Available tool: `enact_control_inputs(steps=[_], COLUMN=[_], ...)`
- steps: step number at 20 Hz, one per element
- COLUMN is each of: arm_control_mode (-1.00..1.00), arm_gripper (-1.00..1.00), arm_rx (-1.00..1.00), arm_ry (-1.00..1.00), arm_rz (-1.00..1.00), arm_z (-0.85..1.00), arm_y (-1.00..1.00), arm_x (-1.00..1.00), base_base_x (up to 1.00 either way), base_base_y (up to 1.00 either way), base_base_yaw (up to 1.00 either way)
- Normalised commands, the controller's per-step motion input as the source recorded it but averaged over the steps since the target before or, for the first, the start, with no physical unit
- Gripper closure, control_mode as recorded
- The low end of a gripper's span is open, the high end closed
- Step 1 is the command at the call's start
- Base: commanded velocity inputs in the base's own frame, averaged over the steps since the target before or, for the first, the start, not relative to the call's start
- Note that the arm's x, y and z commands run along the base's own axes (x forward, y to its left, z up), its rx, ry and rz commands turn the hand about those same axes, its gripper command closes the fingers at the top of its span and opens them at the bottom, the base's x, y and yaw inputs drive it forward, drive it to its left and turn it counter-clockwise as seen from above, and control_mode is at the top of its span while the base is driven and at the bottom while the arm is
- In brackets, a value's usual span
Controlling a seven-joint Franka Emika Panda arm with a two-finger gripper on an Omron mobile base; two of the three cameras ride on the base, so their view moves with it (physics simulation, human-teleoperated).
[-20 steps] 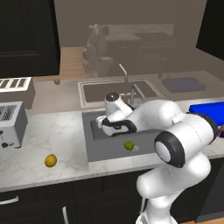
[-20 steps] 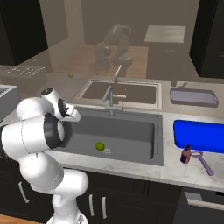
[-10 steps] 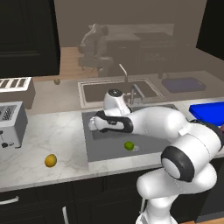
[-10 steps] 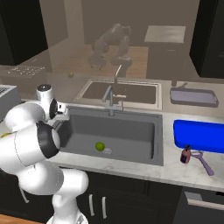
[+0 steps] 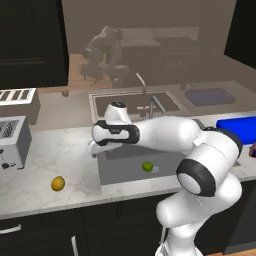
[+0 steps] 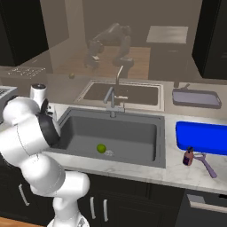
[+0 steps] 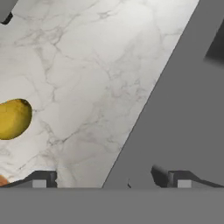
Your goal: Pick up all produce items and place them in the sink. Turn on the sink faucet to wash them. Then turn the sink off and put them in the tray.
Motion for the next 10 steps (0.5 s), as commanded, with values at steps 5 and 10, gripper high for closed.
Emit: enact_control_inputs(steps=[5,10], arm_control_mode=[-1.00,-1.00], arm_gripper=[-1.00,-1.00], arm_rx=[0.00,0.00], arm_ry=[0.01,0.00], arm_rz=[0.15,0.07], arm_z=[0.00,0.00], arm_y=[0.63,0.48], arm_x=[-0.51,-0.60], base_base_x=[0.00,0.00], base_base_y=[0.00,0.00], base_base_yaw=[0.00,0.00])
